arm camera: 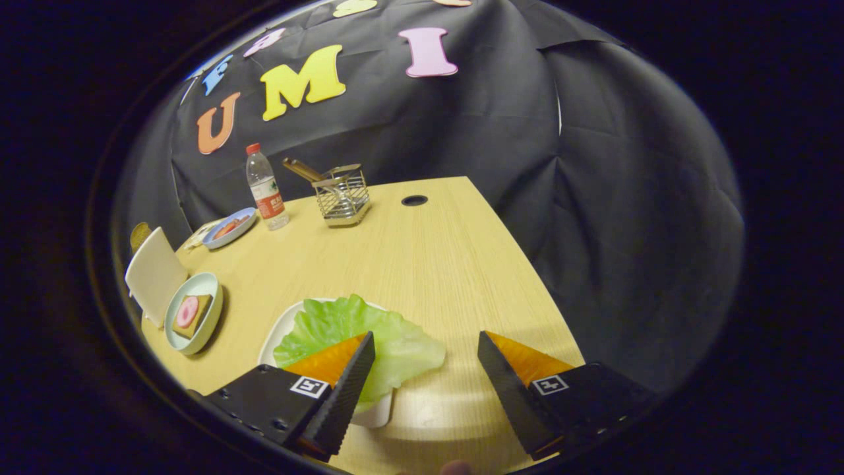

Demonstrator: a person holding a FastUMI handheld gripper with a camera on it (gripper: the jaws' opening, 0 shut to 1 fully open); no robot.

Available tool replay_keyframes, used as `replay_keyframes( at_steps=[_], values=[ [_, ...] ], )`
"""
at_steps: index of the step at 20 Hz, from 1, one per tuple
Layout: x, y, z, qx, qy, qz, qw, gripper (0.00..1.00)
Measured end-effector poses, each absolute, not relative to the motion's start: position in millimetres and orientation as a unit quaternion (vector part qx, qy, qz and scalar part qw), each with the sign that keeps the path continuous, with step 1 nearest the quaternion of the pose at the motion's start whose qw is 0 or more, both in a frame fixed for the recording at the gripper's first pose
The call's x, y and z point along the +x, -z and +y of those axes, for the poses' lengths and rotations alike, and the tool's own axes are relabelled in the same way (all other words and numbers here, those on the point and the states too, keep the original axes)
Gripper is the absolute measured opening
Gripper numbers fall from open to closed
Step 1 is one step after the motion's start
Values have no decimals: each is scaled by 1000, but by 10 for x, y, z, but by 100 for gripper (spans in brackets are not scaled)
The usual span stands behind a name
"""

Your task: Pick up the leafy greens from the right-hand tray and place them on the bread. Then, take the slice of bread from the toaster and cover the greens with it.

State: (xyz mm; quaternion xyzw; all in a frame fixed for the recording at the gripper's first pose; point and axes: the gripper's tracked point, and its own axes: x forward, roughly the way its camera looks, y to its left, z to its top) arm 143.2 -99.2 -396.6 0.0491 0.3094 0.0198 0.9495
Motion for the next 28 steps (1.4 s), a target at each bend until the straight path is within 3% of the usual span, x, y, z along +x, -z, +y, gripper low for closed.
replay_keyframes(
  at_steps=[4, 10, 13, 15, 20, 28],
  values=[
    [1423, 4023, -883, 57, -25, 323, 944, 92],
    [1455, 3965, -810, 55, -9, 317, 947, 19],
    [1433, 3908, -769, 54, -13, 312, 949, 20],
    [1432, 3888, -743, 50, -18, 312, 948, 1],
    [1408, 3792, -703, 50, -19, 310, 949, 1],
    [1313, 3008, -458, 77, -25, 272, 959, 0]
  ],
)
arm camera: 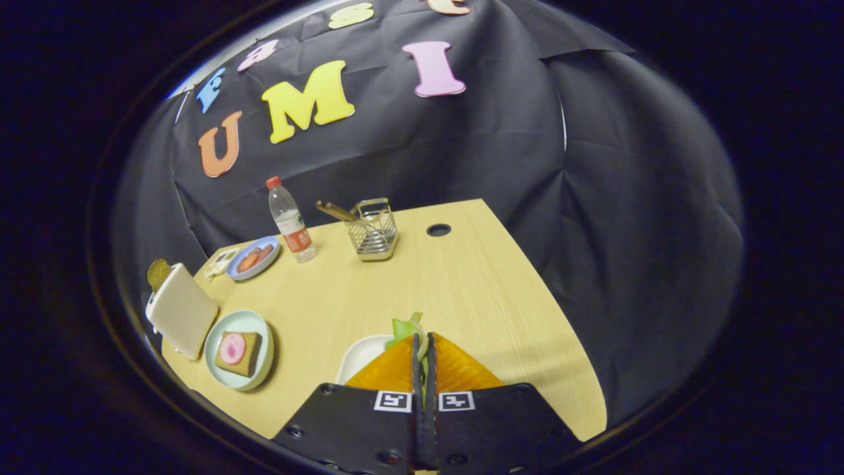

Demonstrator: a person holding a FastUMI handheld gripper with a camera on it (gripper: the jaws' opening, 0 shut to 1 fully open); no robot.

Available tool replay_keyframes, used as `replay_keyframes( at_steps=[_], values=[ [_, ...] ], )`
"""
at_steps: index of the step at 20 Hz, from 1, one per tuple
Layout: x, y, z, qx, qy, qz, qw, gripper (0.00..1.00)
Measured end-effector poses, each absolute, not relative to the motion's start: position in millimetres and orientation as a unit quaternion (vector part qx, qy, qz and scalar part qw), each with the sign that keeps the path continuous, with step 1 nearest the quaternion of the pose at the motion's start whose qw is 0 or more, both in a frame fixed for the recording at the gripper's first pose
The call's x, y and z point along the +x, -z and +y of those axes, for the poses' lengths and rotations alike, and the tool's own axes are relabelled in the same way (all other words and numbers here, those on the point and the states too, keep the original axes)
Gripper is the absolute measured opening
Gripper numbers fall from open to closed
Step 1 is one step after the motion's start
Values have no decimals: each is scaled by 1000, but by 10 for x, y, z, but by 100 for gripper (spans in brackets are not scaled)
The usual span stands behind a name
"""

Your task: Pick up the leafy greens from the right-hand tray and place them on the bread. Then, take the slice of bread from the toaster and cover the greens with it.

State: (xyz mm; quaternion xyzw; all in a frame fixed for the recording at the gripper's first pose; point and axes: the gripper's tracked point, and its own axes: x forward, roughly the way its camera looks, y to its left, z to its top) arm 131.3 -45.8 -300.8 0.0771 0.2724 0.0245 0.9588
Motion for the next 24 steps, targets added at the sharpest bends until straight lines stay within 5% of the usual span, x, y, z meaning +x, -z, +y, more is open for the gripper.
replay_keyframes(
  at_steps=[13, 24],
  values=[
    [992, 2272, 1437, 66, -83, 253, 962, 0],
    [739, 2571, 3579, 223, -192, 310, 904, 0]
  ],
)
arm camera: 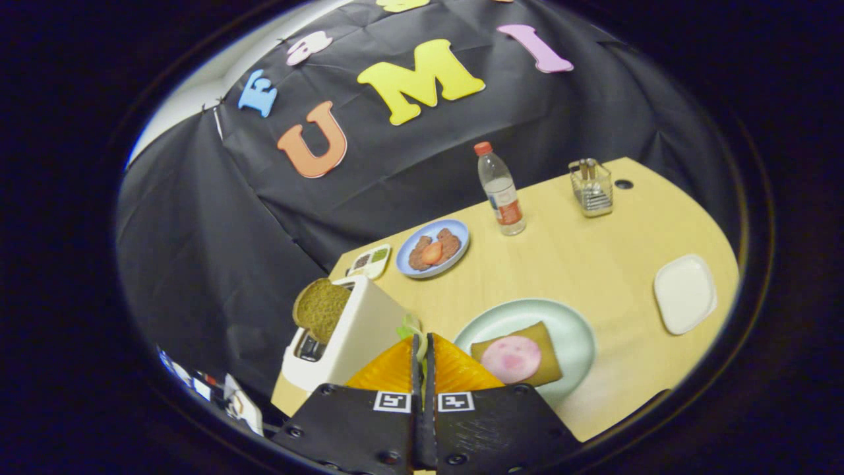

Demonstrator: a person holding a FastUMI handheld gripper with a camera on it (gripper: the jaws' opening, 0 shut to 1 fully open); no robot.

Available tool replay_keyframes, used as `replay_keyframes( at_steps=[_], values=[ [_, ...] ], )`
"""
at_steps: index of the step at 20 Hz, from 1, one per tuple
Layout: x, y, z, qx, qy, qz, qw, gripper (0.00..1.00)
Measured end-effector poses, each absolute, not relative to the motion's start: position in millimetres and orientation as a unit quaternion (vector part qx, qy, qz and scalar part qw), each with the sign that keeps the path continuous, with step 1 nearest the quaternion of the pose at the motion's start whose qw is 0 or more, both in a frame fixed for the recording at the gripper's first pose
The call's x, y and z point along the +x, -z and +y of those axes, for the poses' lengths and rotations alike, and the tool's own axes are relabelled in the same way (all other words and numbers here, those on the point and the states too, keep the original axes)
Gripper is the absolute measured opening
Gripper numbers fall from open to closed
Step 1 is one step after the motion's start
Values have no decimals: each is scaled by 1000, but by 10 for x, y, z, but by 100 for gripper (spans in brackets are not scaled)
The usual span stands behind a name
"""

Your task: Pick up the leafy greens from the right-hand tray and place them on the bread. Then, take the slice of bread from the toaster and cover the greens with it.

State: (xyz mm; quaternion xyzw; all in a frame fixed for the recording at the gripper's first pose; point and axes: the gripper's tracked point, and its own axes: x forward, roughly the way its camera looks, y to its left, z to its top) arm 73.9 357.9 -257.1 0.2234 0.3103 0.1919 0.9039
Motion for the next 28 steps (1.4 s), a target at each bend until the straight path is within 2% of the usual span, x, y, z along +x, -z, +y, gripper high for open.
replay_keyframes(
  at_steps=[4, 11, 14, 21, 23, 28],
  values=[
    [900, 2943, 3493, 241, -159, 335, 897, 0],
    [1136, 3248, 2936, 156, -92, 331, 926, 1],
    [1168, 3300, 2764, 128, -78, 335, 930, 7],
    [1182, 3097, 2424, 77, -52, 314, 945, 81],
    [1163, 2902, 2360, 66, -52, 293, 952, 88],
    [1047, 2141, 2276, 16, -51, 209, 976, 95]
  ],
)
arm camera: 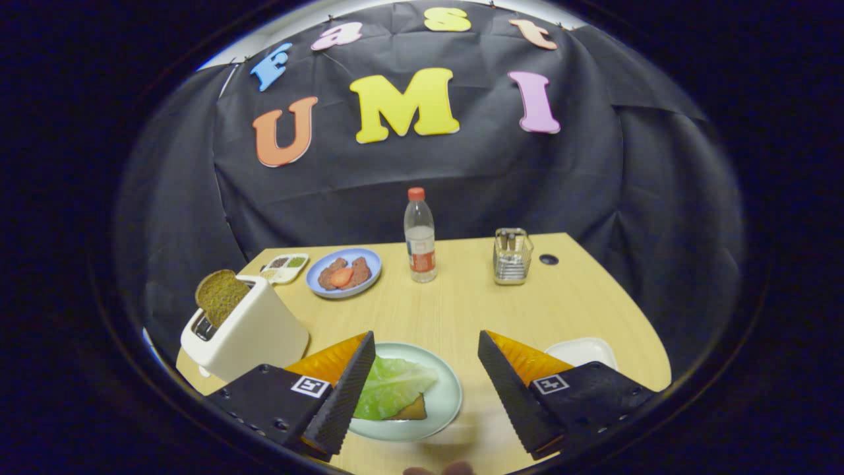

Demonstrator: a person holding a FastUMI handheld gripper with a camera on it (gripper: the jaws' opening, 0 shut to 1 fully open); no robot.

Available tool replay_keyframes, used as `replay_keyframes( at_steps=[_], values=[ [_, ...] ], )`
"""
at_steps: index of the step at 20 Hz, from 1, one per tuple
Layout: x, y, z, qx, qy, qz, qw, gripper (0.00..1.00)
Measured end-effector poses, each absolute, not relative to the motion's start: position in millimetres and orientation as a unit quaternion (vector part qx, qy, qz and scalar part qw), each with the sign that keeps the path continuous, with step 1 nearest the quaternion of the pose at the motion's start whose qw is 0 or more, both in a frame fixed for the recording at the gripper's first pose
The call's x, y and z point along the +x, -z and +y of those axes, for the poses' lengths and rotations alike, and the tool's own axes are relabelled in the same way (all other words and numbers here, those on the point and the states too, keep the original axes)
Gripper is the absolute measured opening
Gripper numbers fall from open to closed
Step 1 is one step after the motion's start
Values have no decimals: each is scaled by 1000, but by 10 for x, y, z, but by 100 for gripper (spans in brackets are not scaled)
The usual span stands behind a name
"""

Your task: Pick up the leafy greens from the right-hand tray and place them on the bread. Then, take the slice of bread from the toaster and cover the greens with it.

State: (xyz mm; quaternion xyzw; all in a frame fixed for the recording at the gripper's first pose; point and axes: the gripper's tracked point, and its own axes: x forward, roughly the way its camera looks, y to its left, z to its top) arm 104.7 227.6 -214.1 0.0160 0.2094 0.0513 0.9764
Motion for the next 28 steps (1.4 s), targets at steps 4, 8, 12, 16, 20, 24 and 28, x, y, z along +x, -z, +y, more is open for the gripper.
replay_keyframes(
  at_steps=[4, 8, 12, 16, 20, 24, 28],
  values=[
    [877, 1517, 2547, -1, -64, 148, 987, 96],
    [706, 1310, 3317, -3, -117, 135, 984, 96],
    [613, 1358, 4100, -10, -157, 137, 978, 96],
    [534, 1525, 4736, -13, -181, 153, 971, 96],
    [679, 1846, 5143, -17, -172, 178, 969, 96],
    [1004, 2236, 5274, -24, -144, 214, 966, 96],
    [1212, 2400, 5312, -31, -136, 235, 962, 86]
  ],
)
